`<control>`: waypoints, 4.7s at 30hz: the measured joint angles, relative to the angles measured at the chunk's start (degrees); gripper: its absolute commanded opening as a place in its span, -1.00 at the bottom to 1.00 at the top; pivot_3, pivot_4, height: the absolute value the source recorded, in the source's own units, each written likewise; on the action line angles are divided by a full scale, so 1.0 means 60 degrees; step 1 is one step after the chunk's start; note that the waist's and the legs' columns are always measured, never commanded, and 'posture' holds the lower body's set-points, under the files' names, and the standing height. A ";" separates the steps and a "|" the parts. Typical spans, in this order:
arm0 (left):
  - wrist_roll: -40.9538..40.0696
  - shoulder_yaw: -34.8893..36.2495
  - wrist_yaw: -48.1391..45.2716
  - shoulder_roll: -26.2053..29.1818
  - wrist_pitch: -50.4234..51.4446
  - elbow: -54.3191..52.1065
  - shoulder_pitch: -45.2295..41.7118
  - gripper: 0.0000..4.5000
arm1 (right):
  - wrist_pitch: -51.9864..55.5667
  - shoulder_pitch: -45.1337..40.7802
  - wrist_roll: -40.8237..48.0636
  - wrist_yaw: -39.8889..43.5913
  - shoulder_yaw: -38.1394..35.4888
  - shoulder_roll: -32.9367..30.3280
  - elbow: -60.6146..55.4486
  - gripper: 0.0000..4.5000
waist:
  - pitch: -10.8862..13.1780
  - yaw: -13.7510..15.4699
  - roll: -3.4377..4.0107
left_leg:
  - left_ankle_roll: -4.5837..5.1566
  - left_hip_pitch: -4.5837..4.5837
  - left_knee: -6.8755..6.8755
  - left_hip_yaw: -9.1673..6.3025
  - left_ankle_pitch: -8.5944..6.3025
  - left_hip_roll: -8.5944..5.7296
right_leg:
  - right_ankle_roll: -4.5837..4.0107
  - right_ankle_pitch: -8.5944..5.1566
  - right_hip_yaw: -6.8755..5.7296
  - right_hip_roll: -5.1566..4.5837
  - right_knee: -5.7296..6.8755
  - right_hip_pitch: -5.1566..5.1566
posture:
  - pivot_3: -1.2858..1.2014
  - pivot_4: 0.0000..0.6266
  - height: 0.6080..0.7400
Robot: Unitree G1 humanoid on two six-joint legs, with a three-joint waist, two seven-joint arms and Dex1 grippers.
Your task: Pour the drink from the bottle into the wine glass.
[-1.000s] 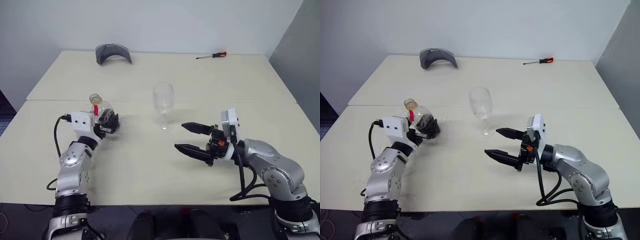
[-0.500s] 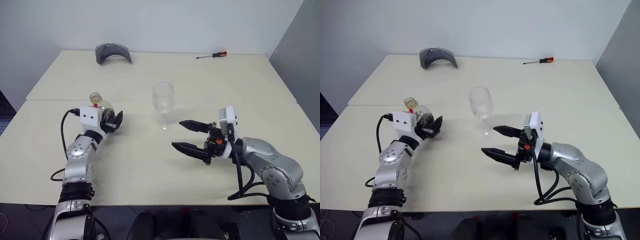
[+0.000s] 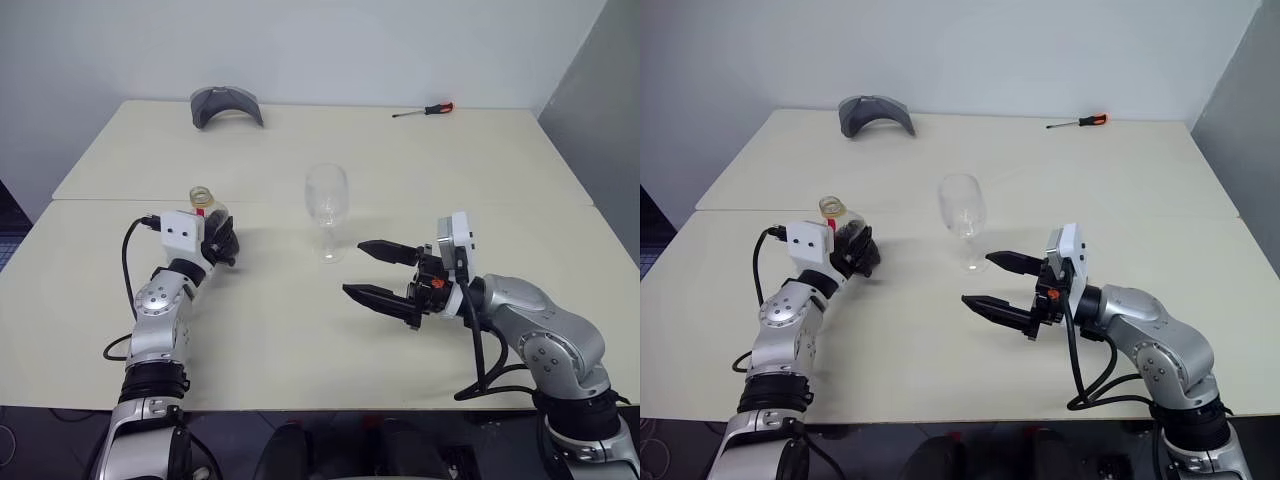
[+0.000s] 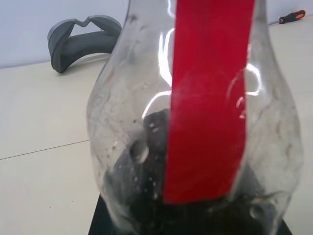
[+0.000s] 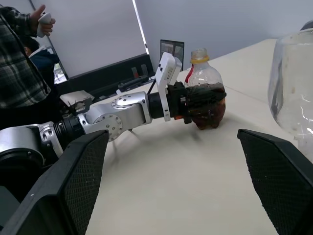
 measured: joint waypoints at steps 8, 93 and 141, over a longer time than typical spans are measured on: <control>-0.0069 -0.0001 -0.0046 0.0000 0.0288 -0.0231 0.0064 -0.54 | 0.0030 -0.0203 0.0016 -0.0105 -0.0010 0.0033 0.0009 1.00 | 0.0000 -0.0005 0.0000 | -0.0001 -0.0001 0.0001 0.0001 0.0001 0.0000 | 0.0000 0.0000 0.0001 0.0000 0.0003 -0.0002 | 0.03 -0.52 1.00; 0.7429 -0.5818 -0.0855 0.2641 -0.7638 0.7428 -0.9151 -0.54 | -0.2840 -0.3424 -0.3374 0.0397 0.0020 0.0838 0.4151 1.00 | 0.0017 -0.0253 -0.0029 | -0.0055 -0.0305 0.0209 0.0028 0.0046 -0.0009 | 0.0003 0.0007 -0.0005 -0.0007 0.0199 -0.0302 | 0.03 -0.52 1.00; 0.9098 -0.7030 0.0770 0.2970 -0.8235 0.7702 -0.9993 -0.54 | -0.2860 -0.3578 -0.3390 0.0581 0.0017 0.0902 0.4424 1.00 | 0.0017 -0.0255 -0.0029 | -0.0054 -0.0320 0.0274 0.0037 0.0045 -0.0009 | 0.0005 0.0006 -0.0003 -0.0008 0.0231 -0.0302 | 0.03 -0.52 1.00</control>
